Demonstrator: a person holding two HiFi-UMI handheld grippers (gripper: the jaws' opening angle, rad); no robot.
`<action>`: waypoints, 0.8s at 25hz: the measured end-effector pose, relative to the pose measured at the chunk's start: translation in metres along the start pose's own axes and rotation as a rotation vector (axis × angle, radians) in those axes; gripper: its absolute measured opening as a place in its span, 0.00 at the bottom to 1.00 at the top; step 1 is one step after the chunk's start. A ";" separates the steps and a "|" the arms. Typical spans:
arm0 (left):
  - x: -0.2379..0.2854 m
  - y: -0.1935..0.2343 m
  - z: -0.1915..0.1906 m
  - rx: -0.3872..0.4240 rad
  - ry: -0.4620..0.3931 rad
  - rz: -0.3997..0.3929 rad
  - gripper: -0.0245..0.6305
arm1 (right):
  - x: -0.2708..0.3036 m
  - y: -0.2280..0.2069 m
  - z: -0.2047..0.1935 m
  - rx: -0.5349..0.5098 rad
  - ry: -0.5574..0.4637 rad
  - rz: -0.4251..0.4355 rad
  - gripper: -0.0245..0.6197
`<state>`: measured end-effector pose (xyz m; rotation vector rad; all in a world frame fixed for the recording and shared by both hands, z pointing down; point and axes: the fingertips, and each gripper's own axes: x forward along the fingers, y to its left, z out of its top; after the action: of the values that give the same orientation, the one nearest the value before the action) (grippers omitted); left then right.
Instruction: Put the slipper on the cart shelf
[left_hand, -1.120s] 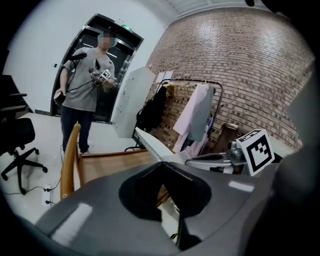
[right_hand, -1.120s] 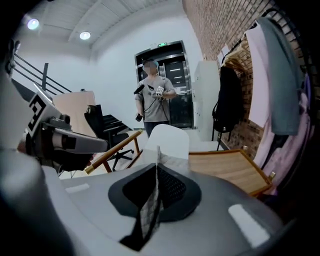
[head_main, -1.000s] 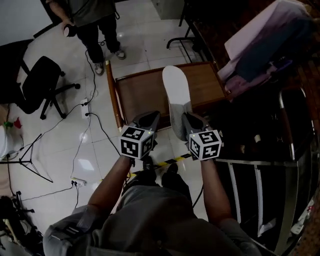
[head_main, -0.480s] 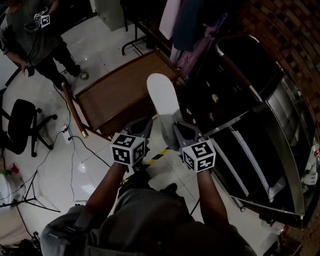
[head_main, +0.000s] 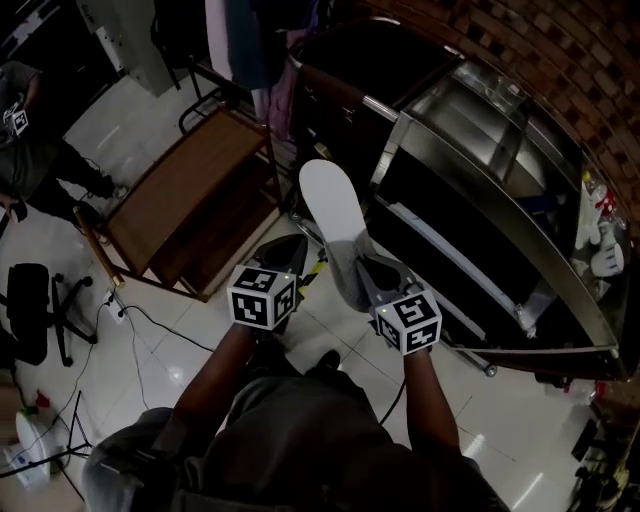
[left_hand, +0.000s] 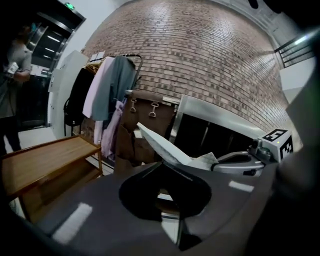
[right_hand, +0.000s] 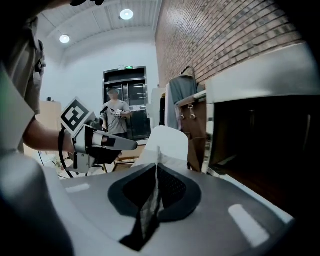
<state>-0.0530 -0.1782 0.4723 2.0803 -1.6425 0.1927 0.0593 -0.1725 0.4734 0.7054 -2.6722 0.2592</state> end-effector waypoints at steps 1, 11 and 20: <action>0.007 -0.015 -0.001 0.017 0.006 -0.019 0.05 | -0.014 -0.009 -0.006 0.012 -0.002 -0.023 0.05; 0.061 -0.158 -0.022 0.130 0.080 -0.266 0.05 | -0.143 -0.085 -0.072 0.165 0.015 -0.310 0.05; 0.113 -0.219 -0.020 0.178 0.124 -0.448 0.05 | -0.189 -0.165 -0.095 0.296 0.039 -0.579 0.05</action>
<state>0.1885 -0.2322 0.4731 2.4544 -1.0861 0.3175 0.3239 -0.2060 0.5004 1.4992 -2.2857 0.5027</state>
